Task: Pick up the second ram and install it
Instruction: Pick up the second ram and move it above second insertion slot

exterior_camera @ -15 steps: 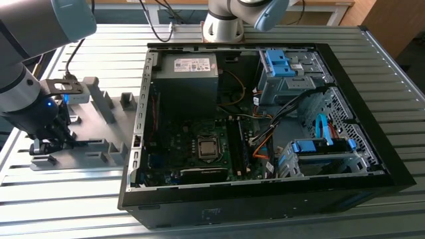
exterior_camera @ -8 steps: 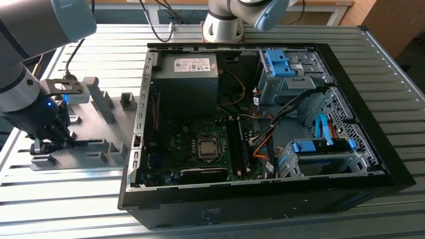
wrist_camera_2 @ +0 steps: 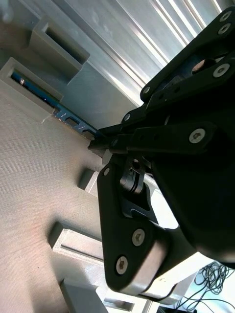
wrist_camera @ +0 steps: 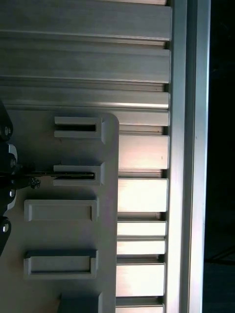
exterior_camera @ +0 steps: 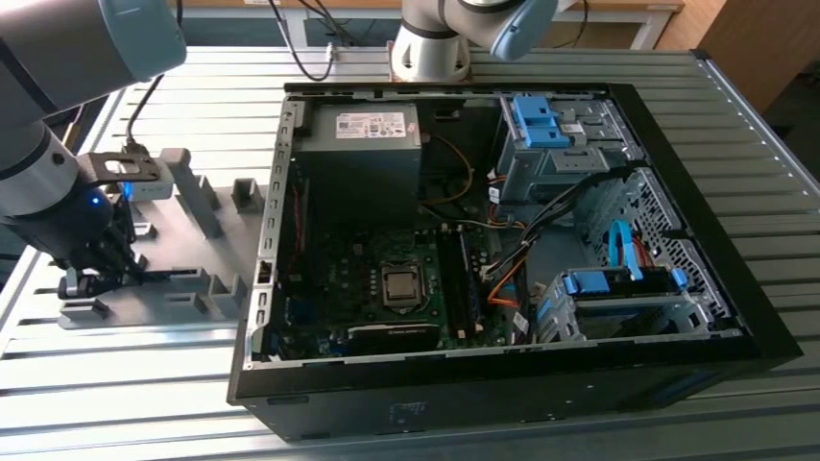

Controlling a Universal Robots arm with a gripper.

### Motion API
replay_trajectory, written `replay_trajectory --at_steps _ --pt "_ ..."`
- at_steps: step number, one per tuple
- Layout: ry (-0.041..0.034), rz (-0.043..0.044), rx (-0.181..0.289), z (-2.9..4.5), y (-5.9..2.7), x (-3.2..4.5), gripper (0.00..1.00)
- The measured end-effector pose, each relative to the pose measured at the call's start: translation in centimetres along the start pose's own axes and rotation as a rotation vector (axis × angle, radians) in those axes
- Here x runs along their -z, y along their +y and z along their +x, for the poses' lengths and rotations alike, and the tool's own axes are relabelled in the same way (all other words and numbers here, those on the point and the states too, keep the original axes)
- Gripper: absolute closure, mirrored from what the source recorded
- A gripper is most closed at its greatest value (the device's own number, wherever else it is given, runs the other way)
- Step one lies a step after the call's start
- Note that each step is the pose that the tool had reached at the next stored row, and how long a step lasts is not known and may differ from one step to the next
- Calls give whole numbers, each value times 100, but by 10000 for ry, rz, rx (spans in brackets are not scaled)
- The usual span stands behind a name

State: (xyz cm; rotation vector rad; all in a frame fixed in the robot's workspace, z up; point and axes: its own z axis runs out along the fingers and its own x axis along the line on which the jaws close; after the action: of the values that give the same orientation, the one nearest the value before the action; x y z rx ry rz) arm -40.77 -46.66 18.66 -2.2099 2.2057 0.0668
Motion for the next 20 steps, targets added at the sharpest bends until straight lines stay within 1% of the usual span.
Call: replay_trajectory --at_steps 4,8,14,20 --pt "1 -1 0 0 0 6 86" --pt "1 -1 0 -2 1 44 86" --pt "0 0 0 -6 2 147 86" --pt "0 1 0 -12 4 274 86"
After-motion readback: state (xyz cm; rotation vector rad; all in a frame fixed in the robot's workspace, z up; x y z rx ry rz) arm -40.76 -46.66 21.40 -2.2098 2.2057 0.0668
